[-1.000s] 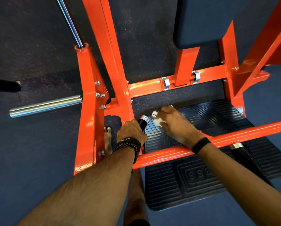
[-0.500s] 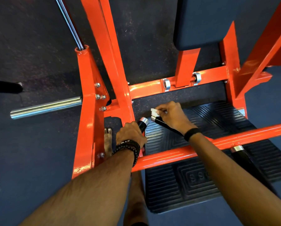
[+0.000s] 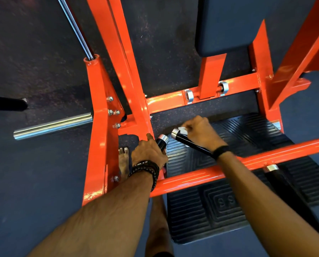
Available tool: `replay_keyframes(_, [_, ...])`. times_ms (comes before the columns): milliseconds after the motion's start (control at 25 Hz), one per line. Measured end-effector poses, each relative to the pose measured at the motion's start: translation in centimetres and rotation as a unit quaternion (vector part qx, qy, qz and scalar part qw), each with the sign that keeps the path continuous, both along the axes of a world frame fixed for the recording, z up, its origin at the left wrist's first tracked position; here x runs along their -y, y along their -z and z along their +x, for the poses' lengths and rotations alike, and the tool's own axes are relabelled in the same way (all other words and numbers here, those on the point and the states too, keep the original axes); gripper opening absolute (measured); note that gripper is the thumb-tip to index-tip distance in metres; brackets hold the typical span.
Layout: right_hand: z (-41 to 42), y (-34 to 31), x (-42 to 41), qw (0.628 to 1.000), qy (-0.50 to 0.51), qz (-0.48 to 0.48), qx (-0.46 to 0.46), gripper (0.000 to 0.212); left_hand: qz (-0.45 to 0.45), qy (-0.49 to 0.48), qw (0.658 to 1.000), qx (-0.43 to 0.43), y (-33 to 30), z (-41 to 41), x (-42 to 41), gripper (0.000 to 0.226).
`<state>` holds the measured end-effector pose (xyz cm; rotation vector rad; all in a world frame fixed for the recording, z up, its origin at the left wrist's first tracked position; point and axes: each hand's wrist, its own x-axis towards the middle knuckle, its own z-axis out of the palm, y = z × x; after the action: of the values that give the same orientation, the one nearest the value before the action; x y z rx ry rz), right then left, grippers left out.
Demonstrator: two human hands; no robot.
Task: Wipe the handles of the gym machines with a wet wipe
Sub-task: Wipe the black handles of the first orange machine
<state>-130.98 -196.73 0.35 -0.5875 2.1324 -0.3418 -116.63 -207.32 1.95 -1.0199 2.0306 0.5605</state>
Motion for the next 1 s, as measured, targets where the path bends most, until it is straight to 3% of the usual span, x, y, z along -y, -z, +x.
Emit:
replay_keyframes(80, [0.9, 0.6, 0.8, 1.000, 0.022, -0.014, -0.015, 0.025, 0.000, -0.002, 1.000, -0.004, 0.5, 0.1, -0.1, 0.075])
replay_keyframes(200, [-1.2, -1.5, -2.6, 0.999, -0.044, 0.025, 0.002, 0.022, -0.001, -0.001, 1.000, -0.005, 0.8, 0.2, -0.1, 0.074])
replay_keyframes(360, [-4.0, -5.3, -5.7, 0.991, -0.052, 0.058, 0.110, 0.045, -0.008, 0.000, 1.000, -0.014, 0.8, 0.1, -0.1, 0.067])
replay_keyframes(520, [-1.6, -1.4, -0.3, 0.995, -0.014, 0.071, 0.076, 0.023, -0.010, -0.008, 1.000, -0.027, 1.2, 0.3, -0.2, 0.056])
replay_keyframes(640, [-0.7, 0.2, 0.7, 0.991, 0.041, 0.061, 0.115, 0.025, -0.009, -0.012, 1.000, -0.027, 1.4, 0.4, -0.2, 0.050])
replay_keyframes(760, [-3.2, -2.1, -3.2, 0.982, 0.016, 0.103, 0.158, 0.035, -0.014, -0.013, 0.999, -0.033, 1.5, 0.3, -0.2, 0.046])
replay_keyframes(840, [-4.1, -3.9, -5.5, 0.967, 0.062, 0.120, 0.215, 0.034, -0.018, -0.011, 0.999, -0.037, 1.4, 0.3, -0.2, 0.043])
replay_keyframes(1000, [-3.0, -2.4, -2.0, 0.975, 0.025, 0.137, 0.171, 0.024, -0.022, -0.014, 0.999, -0.031, 1.5, 0.4, -0.2, 0.042])
